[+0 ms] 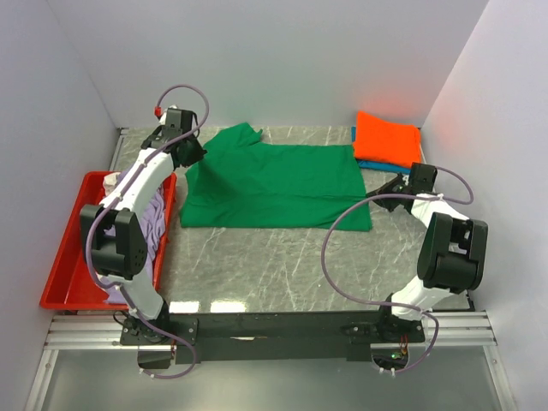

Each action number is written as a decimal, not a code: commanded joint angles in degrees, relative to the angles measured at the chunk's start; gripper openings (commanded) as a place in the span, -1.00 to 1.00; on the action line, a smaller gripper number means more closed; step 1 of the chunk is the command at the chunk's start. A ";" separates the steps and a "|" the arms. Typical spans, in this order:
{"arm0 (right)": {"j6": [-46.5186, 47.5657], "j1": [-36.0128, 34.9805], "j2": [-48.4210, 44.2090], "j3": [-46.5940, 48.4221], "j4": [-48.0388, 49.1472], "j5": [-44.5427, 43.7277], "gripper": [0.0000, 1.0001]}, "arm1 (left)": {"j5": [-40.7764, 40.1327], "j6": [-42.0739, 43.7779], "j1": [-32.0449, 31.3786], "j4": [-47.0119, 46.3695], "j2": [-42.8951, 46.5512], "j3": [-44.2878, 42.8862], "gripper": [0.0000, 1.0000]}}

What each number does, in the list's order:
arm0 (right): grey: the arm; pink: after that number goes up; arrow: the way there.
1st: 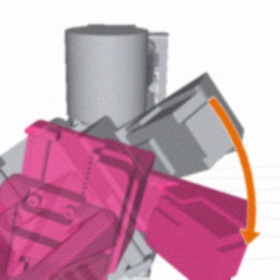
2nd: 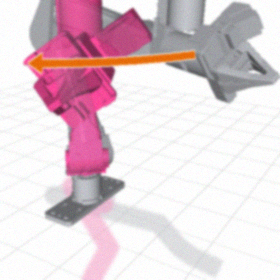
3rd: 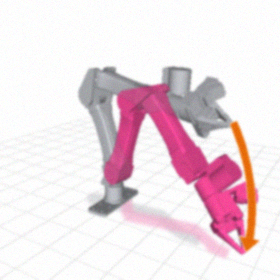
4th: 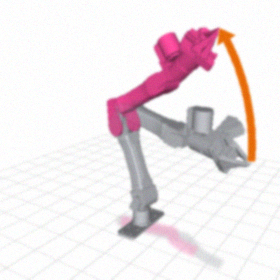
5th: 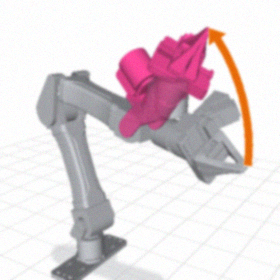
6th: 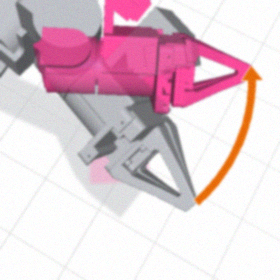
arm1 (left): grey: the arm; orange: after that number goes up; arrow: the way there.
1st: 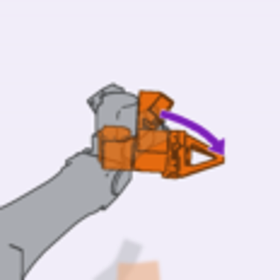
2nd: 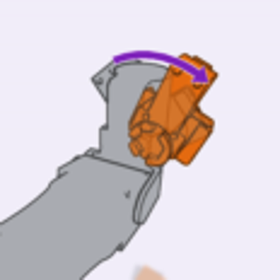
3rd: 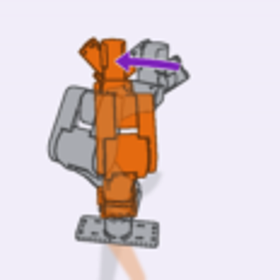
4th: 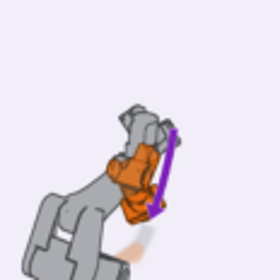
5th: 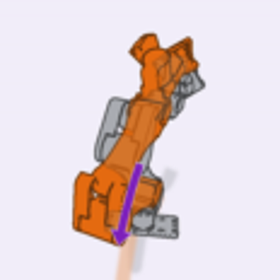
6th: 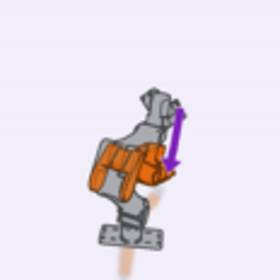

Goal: Fold and stack the t-shirts
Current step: Fold the tshirt

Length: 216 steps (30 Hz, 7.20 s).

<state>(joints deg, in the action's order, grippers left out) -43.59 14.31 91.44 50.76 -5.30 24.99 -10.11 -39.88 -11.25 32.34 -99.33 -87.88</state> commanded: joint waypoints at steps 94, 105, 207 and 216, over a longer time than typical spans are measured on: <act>3.25 0.19 -14.53 -19.74 1.87 -10.67 -1.00 | -15.12 -20.50 -1.15 -11.60 15.04 39.98 -0.99; 3.43 0.64 -16.91 -21.85 2.66 -9.44 -0.34 | -13.27 -19.89 -1.15 -12.74 15.83 40.68 -0.99; 3.78 -10.17 -34.41 -14.11 -14.92 -14.36 0.29 | -10.99 -22.09 -13.72 -4.99 27.71 35.59 -0.26; 3.60 -16.41 -20.97 -7.44 -9.47 -12.69 0.22 | -12.48 -18.92 -12.31 -4.39 11.28 23.90 -0.25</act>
<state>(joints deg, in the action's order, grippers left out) -39.66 -0.60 67.81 39.16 -19.11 11.99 -21.43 -61.34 -24.03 29.10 -85.69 -59.31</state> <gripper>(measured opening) 0.618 0.374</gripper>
